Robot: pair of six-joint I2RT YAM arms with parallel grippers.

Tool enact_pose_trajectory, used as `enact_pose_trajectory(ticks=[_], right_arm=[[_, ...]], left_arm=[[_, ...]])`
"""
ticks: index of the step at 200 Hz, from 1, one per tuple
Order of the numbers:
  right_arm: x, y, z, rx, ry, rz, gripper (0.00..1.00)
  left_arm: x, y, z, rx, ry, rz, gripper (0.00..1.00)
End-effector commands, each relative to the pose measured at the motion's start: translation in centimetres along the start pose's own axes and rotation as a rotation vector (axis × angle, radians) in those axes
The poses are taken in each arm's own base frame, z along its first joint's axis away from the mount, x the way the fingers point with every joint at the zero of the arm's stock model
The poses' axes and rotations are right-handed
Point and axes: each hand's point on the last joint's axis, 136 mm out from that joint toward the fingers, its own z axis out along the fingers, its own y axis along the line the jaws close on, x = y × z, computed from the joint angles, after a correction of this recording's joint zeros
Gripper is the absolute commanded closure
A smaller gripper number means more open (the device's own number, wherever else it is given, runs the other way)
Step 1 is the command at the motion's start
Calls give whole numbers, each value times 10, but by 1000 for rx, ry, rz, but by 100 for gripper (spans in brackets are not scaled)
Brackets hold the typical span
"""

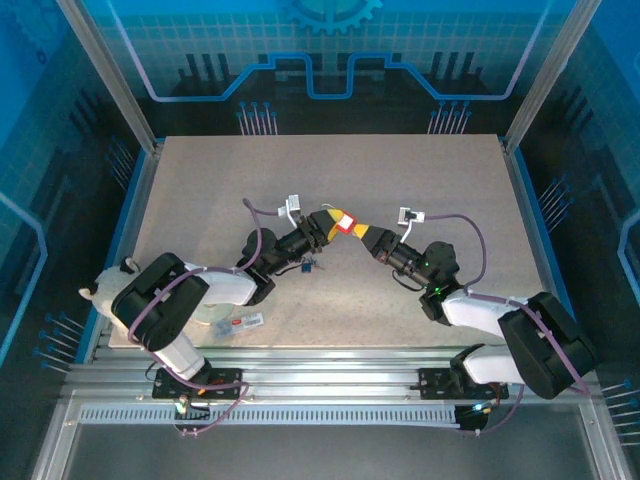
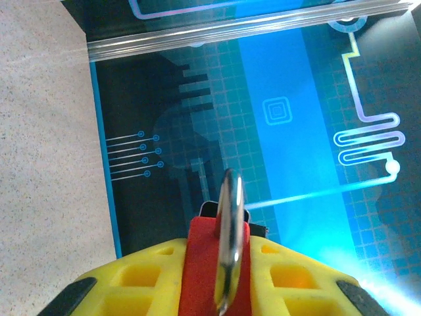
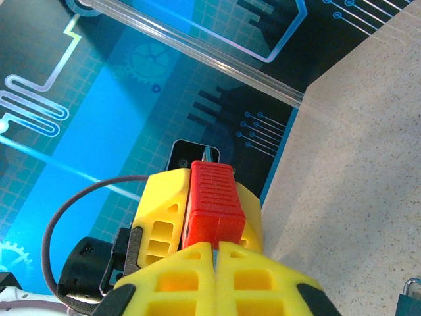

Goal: Lock with the key

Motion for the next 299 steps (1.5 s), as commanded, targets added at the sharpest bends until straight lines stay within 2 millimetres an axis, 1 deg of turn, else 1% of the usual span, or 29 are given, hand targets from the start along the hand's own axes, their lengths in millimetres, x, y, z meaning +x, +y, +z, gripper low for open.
enact_pose_trajectory(ticks=[1,52,92,120,170,204,228,272,299], right_arm=[[18,3,-1,-27,48,-25,100],[22,2,-1,-27,45,-11,100],[30,2,-1,-21,49,0,100],[31,-5,-5,7,30,15,100],[32,-7,-6,15,30,21,100],[34,-8,-7,25,25,26,100],[36,-10,-10,34,22,25,100],[37,-12,-14,48,19,23,100],[37,-13,-15,52,16,21,100]], left_arm=[[-7,-41,-5,126,-55,40,100],[-12,-43,-9,128,-88,50,100],[-19,-38,-14,111,-135,51,100],[-24,-37,-15,106,-161,49,100],[-38,-33,-20,94,-216,51,100],[-44,-26,-22,76,-250,44,100],[-53,-21,-24,63,-282,36,100],[-67,-22,-28,65,-322,33,100],[-71,-23,-28,67,-339,35,100]])
